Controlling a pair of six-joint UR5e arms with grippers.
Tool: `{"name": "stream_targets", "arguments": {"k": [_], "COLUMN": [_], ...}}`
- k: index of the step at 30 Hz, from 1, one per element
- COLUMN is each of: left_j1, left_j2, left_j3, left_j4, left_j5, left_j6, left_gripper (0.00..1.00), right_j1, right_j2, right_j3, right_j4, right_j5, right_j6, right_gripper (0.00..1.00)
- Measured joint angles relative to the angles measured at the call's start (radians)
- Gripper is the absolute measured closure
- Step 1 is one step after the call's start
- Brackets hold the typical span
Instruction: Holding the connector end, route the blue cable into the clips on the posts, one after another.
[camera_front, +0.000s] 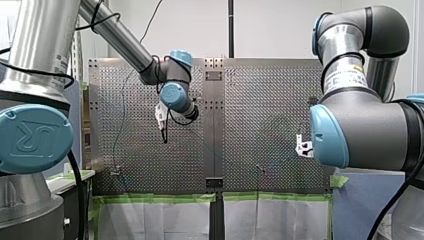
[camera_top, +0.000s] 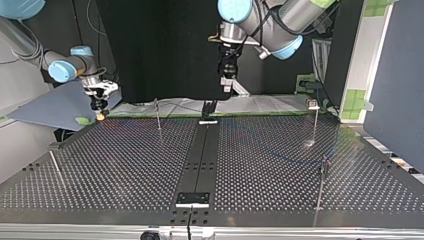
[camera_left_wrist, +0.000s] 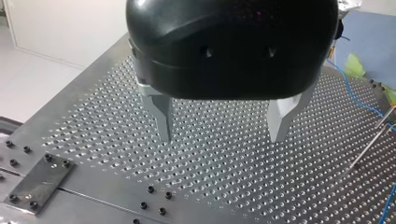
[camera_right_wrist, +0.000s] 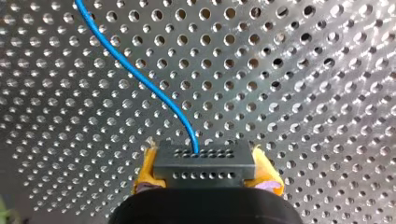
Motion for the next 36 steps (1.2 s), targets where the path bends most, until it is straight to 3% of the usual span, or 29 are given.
{"name": "stream_targets", "arguments": {"k": [4, 9, 16, 22, 36], "left_j1": [0.004, 0.01, 0.012, 0.012, 0.012], "left_j2": [0.034, 0.069, 0.137, 0.198, 0.216], "left_j3": [-0.034, -0.069, -0.124, -0.132, -0.132], "left_j4": [0.002, 0.01, 0.028, 0.034, 0.03], "left_j5": [0.0, 0.002, 0.002, 0.002, 0.001], "left_j6": [-0.01, -0.019, -0.021, -0.018, -0.015], "left_gripper": [0.01, 0.01, 0.01, 0.01, 0.01], "right_j1": [0.009, 0.019, 0.027, 0.036, 0.039], "right_j2": [-0.033, -0.077, -0.14, -0.195, -0.212], "right_j3": [0.021, 0.027, 0.027, 0.028, 0.028], "right_j4": [0.024, 0.054, 0.038, 0.032, 0.031], "right_j5": [0.012, 0.017, 0.015, -0.001, -0.011], "right_j6": [0.011, 0.005, 0.008, 0.015, 0.019], "right_gripper": [1.0, 1.0, 1.0, 1.0, 1.0]}}
